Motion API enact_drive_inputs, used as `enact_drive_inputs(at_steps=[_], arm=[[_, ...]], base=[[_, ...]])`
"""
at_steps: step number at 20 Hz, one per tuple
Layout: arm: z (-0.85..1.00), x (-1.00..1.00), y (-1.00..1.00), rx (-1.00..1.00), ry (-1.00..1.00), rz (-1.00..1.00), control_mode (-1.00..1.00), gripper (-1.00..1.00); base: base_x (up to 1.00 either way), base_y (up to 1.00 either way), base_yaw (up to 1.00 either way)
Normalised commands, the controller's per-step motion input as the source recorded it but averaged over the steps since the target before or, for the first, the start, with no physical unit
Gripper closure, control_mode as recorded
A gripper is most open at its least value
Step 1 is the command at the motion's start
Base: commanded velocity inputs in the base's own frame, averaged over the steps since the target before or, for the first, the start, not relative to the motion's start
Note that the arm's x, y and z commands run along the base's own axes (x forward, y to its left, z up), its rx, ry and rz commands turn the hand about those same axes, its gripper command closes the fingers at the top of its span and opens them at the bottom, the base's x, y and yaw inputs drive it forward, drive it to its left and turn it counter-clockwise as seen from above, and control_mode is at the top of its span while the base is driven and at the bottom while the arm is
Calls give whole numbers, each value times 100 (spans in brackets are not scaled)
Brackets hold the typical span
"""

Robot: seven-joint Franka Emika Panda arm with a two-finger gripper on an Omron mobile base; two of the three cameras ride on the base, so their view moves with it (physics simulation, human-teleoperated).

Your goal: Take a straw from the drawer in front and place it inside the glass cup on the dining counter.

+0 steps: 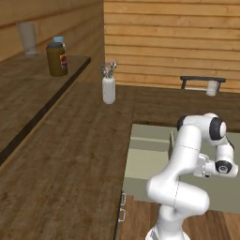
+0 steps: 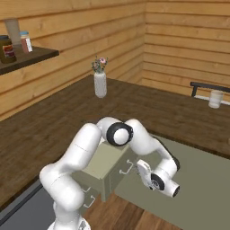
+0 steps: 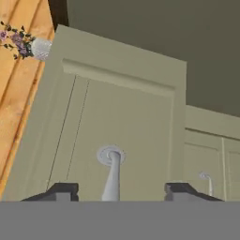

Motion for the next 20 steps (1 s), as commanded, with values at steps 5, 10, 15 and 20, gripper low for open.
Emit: enact_drive_inputs(at_steps=[5,10,15,20], arm=[[14,-3,-78,-28,3,-15,-100,-100],[99,-10,-4,-23,-1,-12,-100,-100],[100,-9,24,-23,-1,-5,-100,-100],[100,-3,57,-26,13,-2,-100,-100]], base=[[0,0,0],[0,0,0],[0,0,0],[0,0,0]])
